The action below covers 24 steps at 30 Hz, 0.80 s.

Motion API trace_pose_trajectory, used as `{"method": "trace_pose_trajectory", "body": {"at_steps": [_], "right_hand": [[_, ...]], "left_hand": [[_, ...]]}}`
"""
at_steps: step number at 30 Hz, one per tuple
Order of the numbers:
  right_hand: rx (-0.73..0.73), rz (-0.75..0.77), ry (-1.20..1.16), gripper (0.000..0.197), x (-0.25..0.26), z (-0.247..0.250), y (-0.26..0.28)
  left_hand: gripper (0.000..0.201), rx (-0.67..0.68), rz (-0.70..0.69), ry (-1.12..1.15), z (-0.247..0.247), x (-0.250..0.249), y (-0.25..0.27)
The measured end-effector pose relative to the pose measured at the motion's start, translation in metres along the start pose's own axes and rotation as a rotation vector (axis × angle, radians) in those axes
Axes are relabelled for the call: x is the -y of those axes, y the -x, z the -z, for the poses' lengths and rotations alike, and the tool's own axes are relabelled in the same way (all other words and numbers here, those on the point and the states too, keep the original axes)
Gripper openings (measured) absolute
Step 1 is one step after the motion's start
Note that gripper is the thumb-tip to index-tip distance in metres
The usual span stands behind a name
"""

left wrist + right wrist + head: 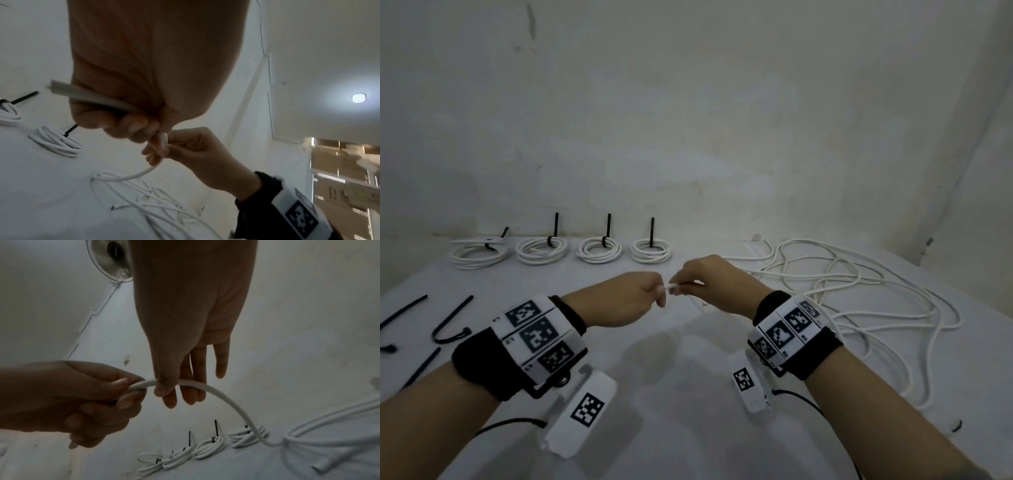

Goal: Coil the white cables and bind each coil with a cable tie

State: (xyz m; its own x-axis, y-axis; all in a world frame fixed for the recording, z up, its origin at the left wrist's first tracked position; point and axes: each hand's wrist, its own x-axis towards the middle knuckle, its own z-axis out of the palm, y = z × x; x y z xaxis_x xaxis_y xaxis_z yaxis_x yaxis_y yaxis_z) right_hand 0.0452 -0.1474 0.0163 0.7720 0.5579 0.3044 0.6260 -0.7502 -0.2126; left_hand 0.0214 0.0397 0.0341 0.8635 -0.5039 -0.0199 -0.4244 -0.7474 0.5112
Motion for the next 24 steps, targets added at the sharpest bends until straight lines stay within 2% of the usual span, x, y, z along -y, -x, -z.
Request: {"method": "trace_pose_trajectory", "body": {"at_steps": [1, 3, 5, 8, 12, 15, 17, 20, 24], "right_hand": [[-0.036, 0.017, -0.003, 0.022, 0.005, 0.002, -0.002], [-0.158, -0.004, -0.106, 0.020, 0.009, 0.006, -0.004], [-0.259, -0.103, -0.252, 0.016, 0.006, 0.007, -0.003], [-0.315, -0.255, -0.400, 0.014, -0.005, 0.003, 0.002], [-0.338, -0.262, -0.552, 0.005, -0.001, -0.008, 0.007], [-0.387, -0.197, -0.500, 0.015, 0.010, -0.013, 0.009], [-0.356, -0.166, -0.403, 0.015, 0.015, -0.015, 0.010], [-0.200, -0.161, -0.227, 0.015, 0.022, -0.018, 0.011], [0.003, -0.094, 0.005, 0.046, 0.035, -0.018, 0.016]], "left_hand": [[0.028, -0.064, -0.009, 0.048, 0.003, 0.003, 0.000], [0.033, -0.166, -0.019, 0.331, 0.009, 0.005, 0.000], [0.038, -0.228, -0.048, 0.665, 0.020, 0.005, 0.003], [0.037, -0.265, -0.163, 1.071, 0.043, 0.009, 0.011], [0.035, -0.293, -0.252, 1.383, 0.065, 0.021, 0.017], [0.029, -0.305, -0.305, 1.506, 0.065, 0.026, 0.018], [0.032, -0.330, -0.322, 1.552, 0.062, 0.026, 0.016], [0.037, -0.371, -0.327, 1.589, 0.058, 0.025, 0.011], [0.037, -0.386, -0.351, 1.628, 0.050, 0.025, 0.004]]}}
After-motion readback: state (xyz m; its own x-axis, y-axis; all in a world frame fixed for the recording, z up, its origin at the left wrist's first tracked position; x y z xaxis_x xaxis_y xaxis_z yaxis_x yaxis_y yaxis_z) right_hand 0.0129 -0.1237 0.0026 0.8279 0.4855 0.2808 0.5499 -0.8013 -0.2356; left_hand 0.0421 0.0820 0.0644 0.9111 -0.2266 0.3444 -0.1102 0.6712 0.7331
